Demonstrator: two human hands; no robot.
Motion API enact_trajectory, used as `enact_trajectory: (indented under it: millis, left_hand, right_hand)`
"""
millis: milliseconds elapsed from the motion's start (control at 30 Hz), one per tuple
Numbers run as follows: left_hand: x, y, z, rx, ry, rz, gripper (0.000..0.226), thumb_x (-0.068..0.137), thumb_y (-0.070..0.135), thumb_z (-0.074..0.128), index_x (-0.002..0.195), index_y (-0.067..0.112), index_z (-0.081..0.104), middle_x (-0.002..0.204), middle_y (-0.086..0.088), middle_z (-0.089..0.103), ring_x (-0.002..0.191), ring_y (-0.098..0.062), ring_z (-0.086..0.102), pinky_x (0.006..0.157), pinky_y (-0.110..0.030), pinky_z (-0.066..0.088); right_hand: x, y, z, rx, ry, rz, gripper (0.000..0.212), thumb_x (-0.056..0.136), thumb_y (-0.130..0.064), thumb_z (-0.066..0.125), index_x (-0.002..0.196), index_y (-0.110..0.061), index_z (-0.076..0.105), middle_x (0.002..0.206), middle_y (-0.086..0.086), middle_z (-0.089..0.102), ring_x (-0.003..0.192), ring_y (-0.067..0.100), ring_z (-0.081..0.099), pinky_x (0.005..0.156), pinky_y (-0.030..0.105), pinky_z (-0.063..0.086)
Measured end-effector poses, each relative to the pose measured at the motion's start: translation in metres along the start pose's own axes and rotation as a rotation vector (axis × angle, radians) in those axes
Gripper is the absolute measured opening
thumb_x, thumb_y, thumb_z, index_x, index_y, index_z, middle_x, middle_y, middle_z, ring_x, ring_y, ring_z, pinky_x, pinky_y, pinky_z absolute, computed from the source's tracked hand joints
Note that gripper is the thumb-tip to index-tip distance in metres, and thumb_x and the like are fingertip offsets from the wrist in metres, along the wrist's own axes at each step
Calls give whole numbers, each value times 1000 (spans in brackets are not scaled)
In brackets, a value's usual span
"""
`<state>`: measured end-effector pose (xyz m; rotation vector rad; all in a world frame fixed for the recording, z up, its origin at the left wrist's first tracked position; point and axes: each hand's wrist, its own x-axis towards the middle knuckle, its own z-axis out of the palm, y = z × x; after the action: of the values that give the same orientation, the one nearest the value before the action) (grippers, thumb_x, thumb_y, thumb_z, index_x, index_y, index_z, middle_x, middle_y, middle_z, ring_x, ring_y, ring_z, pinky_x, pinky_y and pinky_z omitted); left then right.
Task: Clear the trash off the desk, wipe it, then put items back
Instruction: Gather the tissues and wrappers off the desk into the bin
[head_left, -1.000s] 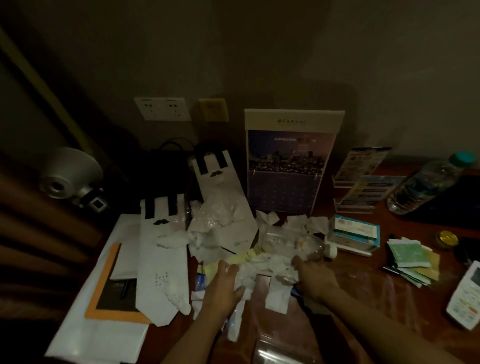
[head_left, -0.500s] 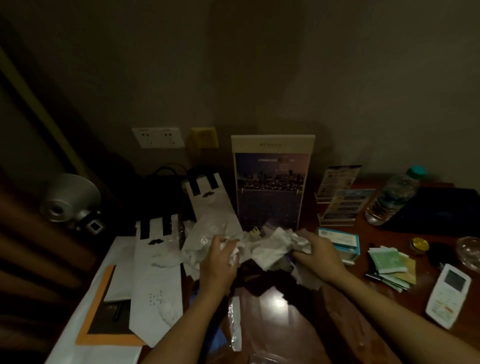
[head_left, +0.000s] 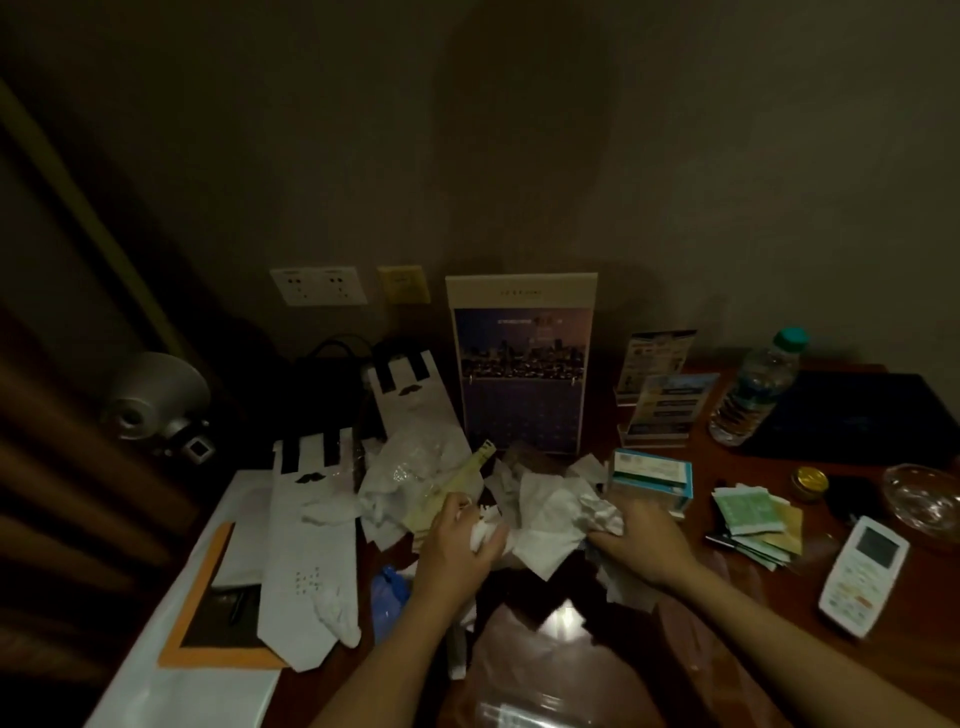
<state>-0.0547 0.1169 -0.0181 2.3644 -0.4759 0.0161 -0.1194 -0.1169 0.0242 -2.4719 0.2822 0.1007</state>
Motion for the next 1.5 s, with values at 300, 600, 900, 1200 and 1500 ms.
enact_trajectory:
  millis: [300, 600, 900, 1200, 1500]
  left_hand:
    - [-14, 31, 15, 47, -32, -85, 22, 85, 14, 62, 106, 9, 55, 117, -1, 43, 91, -20, 55, 78, -36, 51]
    - [-28, 79, 21, 11, 78, -95, 18, 87, 7, 60, 102, 6, 52, 111, 5, 38, 79, -11, 48, 68, -15, 36]
    - [-26, 84, 16, -4, -7, 3, 29, 83, 3, 61, 109, 11, 53, 115, 3, 40, 89, -14, 52, 72, -17, 38]
    - [-29, 110, 25, 30, -135, 155, 27, 89, 13, 57, 115, 13, 53, 121, -2, 41, 92, -22, 55, 71, -28, 45]
    - [-56, 168, 57, 30, -249, 263, 23, 87, 16, 60, 109, 18, 53, 118, -1, 41, 95, -24, 55, 78, -36, 51]
  right_hand:
    - [-10, 36, -25, 9, -81, -27, 48, 78, -45, 62, 120, -22, 55, 117, 0, 62, 108, 21, 59, 83, 30, 47]
    - [-20, 53, -48, 119, 64, 23, 33, 78, -19, 68, 107, -16, 52, 94, 10, 67, 86, 33, 63, 69, 38, 50]
    - [-59, 59, -70, 173, 205, 150, 30, 80, -18, 68, 108, -23, 58, 97, 0, 66, 90, 21, 60, 75, 35, 49]
    - [-110, 58, -78, 11, 287, 285, 47, 83, -21, 66, 129, -15, 54, 116, 11, 64, 104, 30, 59, 78, 31, 44]
    - [-187, 91, -102, -33, 351, 397, 33, 81, -27, 66, 112, -21, 59, 108, 9, 67, 100, 33, 61, 74, 34, 45]
